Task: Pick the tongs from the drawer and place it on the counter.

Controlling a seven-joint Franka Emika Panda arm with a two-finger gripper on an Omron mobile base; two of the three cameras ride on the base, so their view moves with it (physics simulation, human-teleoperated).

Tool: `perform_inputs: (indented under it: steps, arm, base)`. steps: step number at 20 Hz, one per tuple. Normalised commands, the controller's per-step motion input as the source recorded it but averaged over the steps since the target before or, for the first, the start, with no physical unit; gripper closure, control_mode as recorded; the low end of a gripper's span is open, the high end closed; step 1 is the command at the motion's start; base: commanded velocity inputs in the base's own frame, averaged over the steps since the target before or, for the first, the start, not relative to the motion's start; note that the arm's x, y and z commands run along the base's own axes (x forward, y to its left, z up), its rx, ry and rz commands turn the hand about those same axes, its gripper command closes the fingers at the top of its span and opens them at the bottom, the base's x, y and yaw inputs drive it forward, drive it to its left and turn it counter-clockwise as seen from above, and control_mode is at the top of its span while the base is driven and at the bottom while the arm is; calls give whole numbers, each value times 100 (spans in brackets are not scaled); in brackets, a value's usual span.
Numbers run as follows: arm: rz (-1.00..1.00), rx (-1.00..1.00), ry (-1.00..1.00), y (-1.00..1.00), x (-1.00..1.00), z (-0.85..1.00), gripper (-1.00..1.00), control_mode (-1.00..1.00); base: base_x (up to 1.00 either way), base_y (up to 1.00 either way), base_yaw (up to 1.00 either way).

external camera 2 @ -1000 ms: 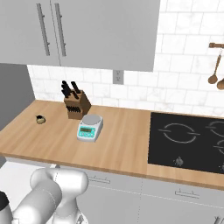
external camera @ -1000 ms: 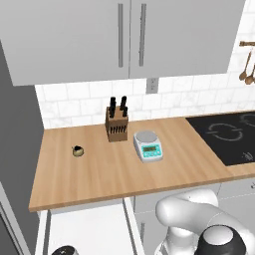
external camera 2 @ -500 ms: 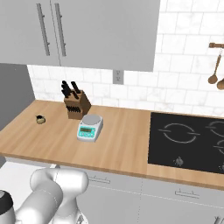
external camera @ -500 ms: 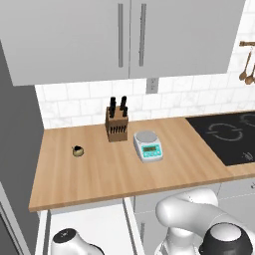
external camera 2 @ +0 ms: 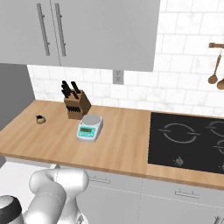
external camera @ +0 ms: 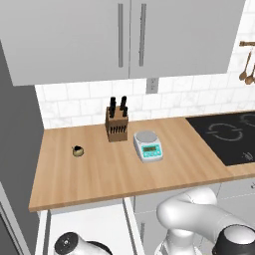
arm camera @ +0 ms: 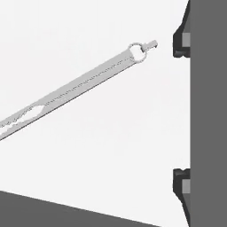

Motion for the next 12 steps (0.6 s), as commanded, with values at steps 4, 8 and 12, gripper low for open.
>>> perform_inputs:
  steps: [4, 8, 12]
  arm:
    - [8, 0, -1, -66, 59, 0, -100, -100]
    - [7, 0, 0, -52, 18, 0, -100, -100]
    - [0, 0, 0, -3, 8, 0, -100, -100]
  base:
    - [0, 0, 0]
    - [0, 0, 0]
    - [0, 0, 0]
